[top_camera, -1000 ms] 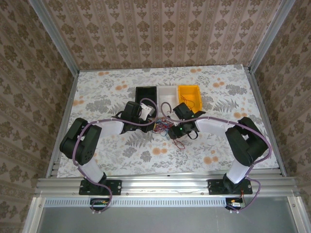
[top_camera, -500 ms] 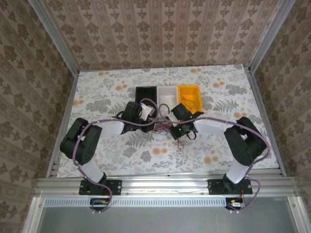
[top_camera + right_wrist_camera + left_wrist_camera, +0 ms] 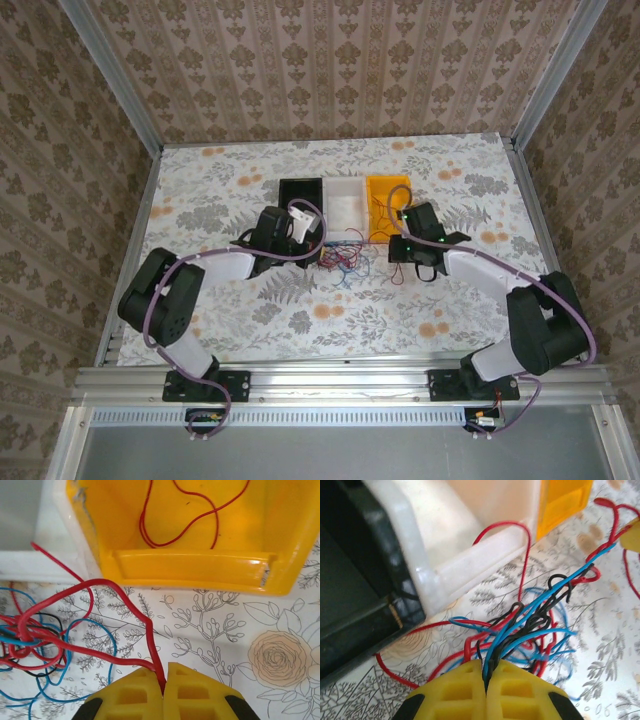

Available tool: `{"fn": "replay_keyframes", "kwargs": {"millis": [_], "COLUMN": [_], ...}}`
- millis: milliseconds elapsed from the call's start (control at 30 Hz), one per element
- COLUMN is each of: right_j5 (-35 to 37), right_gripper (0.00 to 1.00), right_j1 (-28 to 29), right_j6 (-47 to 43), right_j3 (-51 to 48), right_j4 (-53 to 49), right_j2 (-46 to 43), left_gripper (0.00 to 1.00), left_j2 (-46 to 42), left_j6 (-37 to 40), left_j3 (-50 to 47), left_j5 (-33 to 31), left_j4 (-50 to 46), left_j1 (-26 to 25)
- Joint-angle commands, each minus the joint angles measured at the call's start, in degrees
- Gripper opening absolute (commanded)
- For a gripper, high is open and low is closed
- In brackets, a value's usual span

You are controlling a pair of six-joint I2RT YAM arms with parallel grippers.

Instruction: Untangle the cables

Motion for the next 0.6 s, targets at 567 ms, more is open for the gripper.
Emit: {"fn": "replay_keyframes", "kwargs": {"millis": [567], "right_j5": [8.71], "right_gripper": [0.0], "right_j1": [-3.9], "right_j6": [2.39], "right_j3": [-2.58], "right_j4": [0.75], "right_j2": [-5.01], "left_gripper": [0.0], "left_j2": [1.67], "left_j6": [2.02], "left_j3": [-1.26], "left_j5": [7.96], "left_j4": [-6.48], "left_j1": [1.55]}}
